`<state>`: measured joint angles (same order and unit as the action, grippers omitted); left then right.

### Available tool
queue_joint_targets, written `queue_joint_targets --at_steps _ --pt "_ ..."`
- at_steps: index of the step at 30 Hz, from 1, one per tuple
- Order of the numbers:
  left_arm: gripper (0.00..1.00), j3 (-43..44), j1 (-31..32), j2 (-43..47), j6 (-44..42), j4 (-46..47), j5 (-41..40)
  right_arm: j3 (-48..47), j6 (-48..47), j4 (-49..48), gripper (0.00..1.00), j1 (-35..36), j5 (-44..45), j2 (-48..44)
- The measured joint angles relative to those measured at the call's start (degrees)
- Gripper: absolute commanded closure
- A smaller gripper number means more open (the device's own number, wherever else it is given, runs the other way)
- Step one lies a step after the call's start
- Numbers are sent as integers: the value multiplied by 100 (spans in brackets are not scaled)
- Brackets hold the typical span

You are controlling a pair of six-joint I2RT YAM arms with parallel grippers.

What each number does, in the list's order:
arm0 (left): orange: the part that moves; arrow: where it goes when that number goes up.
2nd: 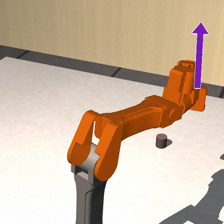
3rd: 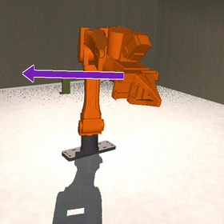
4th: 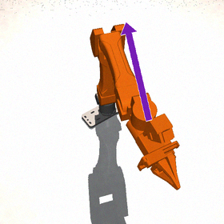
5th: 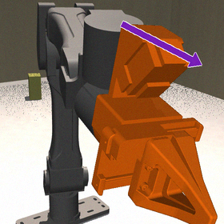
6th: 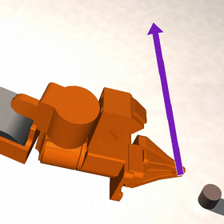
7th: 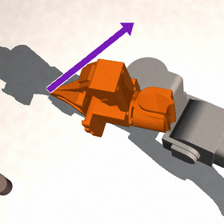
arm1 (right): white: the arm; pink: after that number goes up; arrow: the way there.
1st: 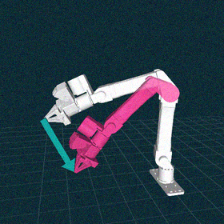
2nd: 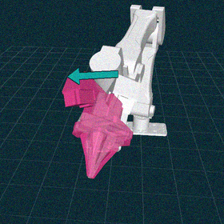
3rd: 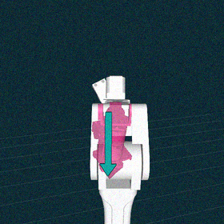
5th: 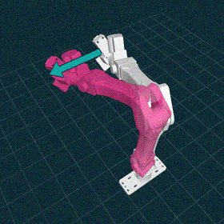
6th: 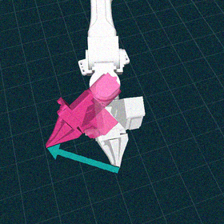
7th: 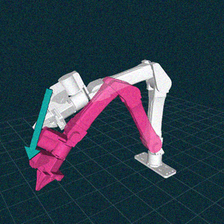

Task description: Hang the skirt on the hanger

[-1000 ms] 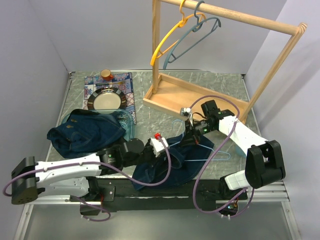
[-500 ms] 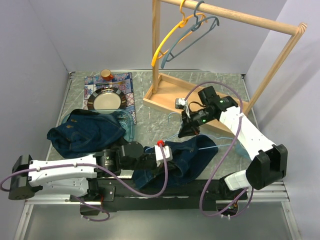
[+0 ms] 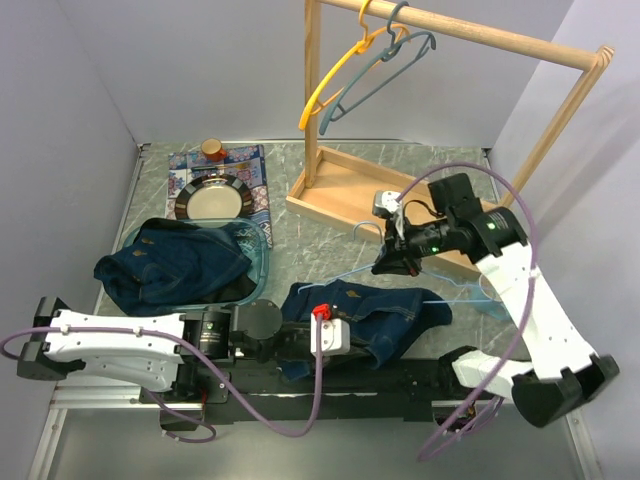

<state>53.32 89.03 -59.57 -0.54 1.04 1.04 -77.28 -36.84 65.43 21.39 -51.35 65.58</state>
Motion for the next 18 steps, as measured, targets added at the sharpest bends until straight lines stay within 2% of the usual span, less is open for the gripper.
queue_joint_targets --at_steps 8,18 --pt "99 1019 70 -1255 -581 83 66 -70 916 -345 100 -76 341 -568" --pt "99 1860 227 -2096 -1150 -522 212 -623 1200 -350 100 -1003 278 -758"
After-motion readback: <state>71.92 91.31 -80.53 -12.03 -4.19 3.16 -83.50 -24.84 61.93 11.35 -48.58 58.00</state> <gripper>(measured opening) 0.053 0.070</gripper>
